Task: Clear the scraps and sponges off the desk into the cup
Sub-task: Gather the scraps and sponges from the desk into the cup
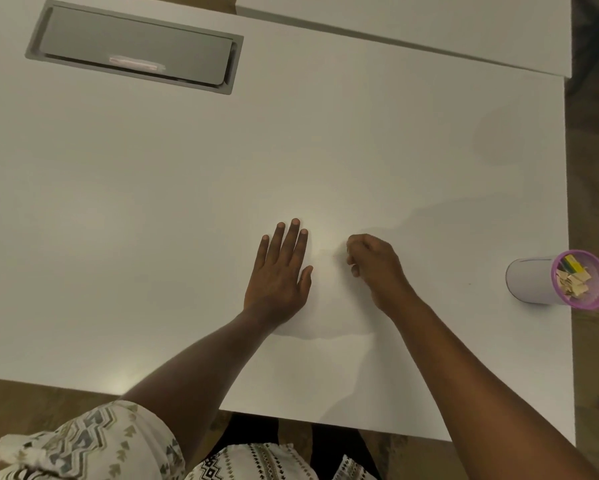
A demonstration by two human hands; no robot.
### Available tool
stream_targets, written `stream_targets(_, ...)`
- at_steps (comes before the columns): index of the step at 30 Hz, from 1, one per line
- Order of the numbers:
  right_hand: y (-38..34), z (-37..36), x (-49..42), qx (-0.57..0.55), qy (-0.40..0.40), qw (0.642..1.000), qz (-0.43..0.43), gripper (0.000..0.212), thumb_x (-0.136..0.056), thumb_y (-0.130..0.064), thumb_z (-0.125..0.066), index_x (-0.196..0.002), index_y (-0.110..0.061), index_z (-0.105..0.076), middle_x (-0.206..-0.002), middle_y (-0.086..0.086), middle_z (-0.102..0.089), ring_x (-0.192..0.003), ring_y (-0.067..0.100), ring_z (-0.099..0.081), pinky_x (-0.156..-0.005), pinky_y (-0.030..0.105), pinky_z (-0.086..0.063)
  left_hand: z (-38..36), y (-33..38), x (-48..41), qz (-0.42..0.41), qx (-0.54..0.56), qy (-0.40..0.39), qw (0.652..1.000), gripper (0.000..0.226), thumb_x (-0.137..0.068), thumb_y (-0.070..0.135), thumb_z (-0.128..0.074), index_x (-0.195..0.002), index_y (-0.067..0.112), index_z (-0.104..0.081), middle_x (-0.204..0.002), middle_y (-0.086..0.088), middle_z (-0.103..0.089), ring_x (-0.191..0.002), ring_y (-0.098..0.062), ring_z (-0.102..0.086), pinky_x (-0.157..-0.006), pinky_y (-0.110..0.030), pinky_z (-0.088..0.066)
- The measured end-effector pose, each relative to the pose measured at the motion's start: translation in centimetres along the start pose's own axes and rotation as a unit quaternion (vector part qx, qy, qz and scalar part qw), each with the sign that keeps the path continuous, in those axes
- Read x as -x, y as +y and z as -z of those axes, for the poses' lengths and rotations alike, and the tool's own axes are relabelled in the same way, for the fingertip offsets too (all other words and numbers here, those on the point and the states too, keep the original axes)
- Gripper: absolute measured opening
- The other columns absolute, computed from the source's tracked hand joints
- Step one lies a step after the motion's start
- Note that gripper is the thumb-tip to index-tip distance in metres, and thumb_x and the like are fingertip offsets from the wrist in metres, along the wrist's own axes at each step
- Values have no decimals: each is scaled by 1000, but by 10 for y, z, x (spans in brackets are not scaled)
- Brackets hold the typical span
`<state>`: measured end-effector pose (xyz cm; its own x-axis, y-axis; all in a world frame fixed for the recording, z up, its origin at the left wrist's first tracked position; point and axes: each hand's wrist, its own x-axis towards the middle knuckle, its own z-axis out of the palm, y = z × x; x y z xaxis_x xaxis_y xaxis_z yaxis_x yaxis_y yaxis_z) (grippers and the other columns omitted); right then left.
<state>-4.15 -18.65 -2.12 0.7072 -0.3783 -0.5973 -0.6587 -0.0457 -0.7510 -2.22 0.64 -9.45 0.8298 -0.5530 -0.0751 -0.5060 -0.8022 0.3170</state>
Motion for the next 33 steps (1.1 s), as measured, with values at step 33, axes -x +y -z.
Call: stream_targets(33, 33, 262, 48, 355, 374, 852, -95, 28, -94, -20, -51, -101, 0, -69, -100, 28, -66, -78, 35, -51, -72, 37, -42, -4, 0, 0, 15, -11, -19, 1000, 66, -103, 39, -27, -162, 16, -9, -170, 0, 1, -157, -22, 4, -127, -48, -9)
